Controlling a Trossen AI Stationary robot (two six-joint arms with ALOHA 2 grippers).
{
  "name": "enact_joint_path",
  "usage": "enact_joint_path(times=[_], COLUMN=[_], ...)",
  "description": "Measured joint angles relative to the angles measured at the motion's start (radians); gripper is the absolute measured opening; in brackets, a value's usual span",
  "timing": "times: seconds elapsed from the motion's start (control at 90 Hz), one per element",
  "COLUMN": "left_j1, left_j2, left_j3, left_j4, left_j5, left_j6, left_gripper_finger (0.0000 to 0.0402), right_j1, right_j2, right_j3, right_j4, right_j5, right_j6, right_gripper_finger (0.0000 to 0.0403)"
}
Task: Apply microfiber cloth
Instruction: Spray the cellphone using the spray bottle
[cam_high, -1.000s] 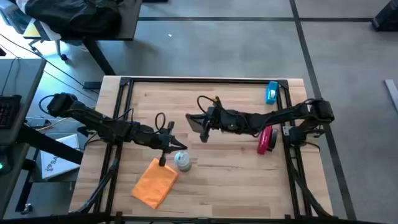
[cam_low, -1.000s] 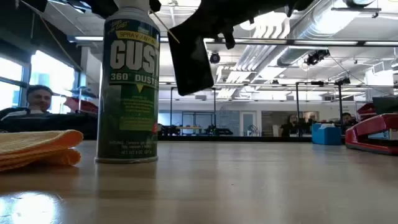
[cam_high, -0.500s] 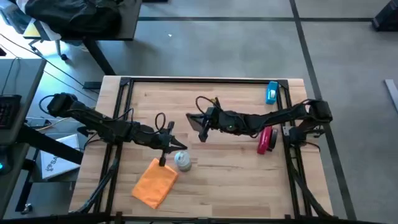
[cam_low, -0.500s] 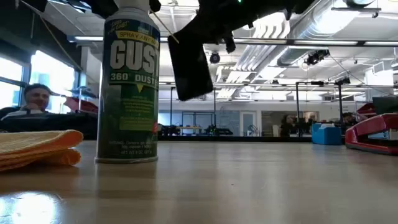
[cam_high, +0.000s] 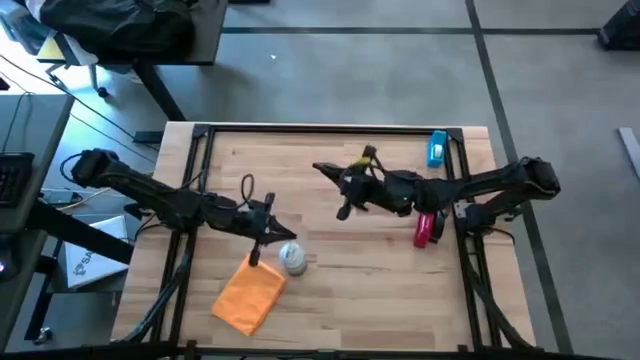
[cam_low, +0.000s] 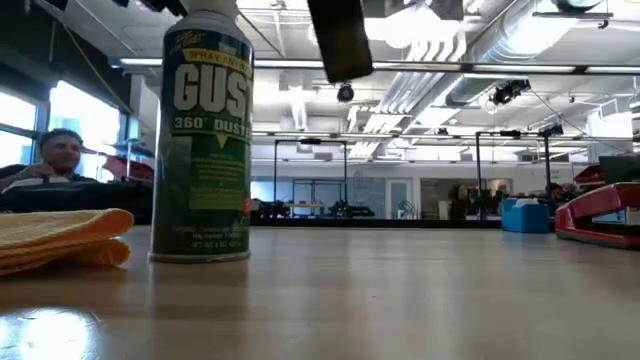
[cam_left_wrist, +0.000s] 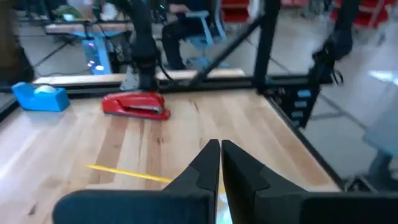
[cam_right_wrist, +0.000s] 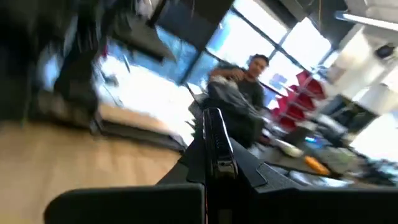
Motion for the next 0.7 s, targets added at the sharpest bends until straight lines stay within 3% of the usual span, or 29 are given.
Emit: enact_joint_path(times=[0.144,0.256,0.544,0.7], left_j1=[0.037,0.113,0.398,0.521], left_j2=[-0.077,-0.126,-0.143,-0.137], left_j3=[0.000,0.001,0.002,0.002], left_j4=[0.006,-0.018,-0.176,-0.168], left_j5=[-0.013,-0.013,0.286,0.445], left_j6=[-0.103,-0.283,-0.557,-0.620], left_gripper_finger=[0.0030,0.0051,0.0097,0.0125], right_j1=[0.051,0.077,0.080,0.081], right_j2=[0.040,0.086,0.190,0.235], right_j3=[0.000,0.000,0.000,0.000], right_j4=[-0.075,-0.071,0.035,0.098], right_j5=[0.115,0.203,0.247,0.246], right_j6=[-0.172,-0.448,-1.043,-1.313], right_gripper_finger=[0.0000,0.0000,0.0000,0.0000])
